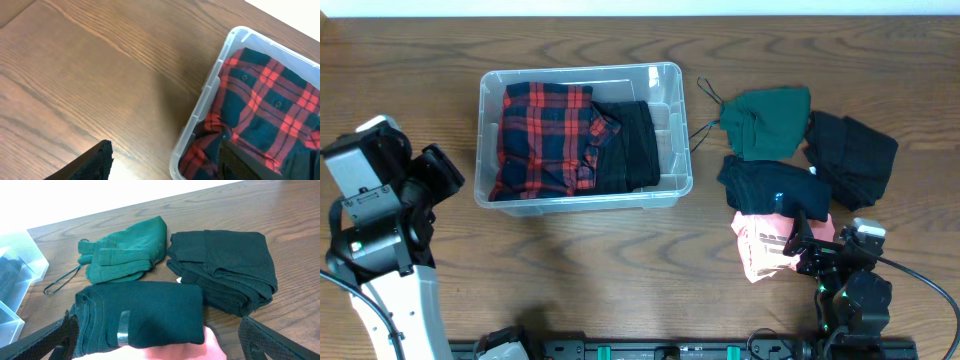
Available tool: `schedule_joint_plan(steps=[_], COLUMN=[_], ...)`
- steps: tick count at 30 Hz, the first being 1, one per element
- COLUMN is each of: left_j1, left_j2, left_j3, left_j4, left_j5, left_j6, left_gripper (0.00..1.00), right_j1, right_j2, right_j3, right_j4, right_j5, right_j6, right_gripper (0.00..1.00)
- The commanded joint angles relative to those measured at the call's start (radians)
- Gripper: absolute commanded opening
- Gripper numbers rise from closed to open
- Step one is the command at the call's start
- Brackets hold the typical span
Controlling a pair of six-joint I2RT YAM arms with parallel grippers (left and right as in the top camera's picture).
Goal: Pack container
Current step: 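Release the shirt and retract the left gripper to the left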
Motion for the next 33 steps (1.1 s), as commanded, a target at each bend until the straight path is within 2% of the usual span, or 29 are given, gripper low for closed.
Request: schedule_joint_plan(steps=[1,3,4,19,23,29,33], left_j1=[0.02,0.024,0.024,0.024,0.024,0.024,0.024], left_j2=[0.007,0.013,0.016,0.03,0.03,0.03,0.03], left_j3=[0.014,0.014,0.014,0.014,0.014,0.014,0.014], left_j4=[-0.003,-0.003,-0.003,-0.004,-0.003,-0.003,-0.003], left_j5=[-0.016,-0.016,-0.016,-0.016,-0.016,-0.016,-0.016], left_j6=[-0.006,-0.006,-0.006,-0.006,-0.006,-0.006,-0.006], left_gripper=[0.68,0.78,0.99,0.98,0.98,0.98,0.98], right_j1=[-0.006,-0.006,-0.006,-0.006,-0.005,-0.005,-0.005], right_j2=[-0.005,-0.005,-0.005,-0.005,-0.005,-0.005,-0.005], right_j3=[-0.002,-0.002,-0.002,-0.002,-0.002,-0.002,-0.002], right_j4=[-0.001,-0.001,-0.001,0.031,0.036,0.051,0.056], right_j5=[0.006,0.007,0.007,0.013,-0.069,-0.074,-0.154], right_j6=[0.012,0.012,0.012,0.013,0.084,0.101,0.179], right_gripper=[0.99,0.99,0.99,0.99,0.99,0.99,0.99])
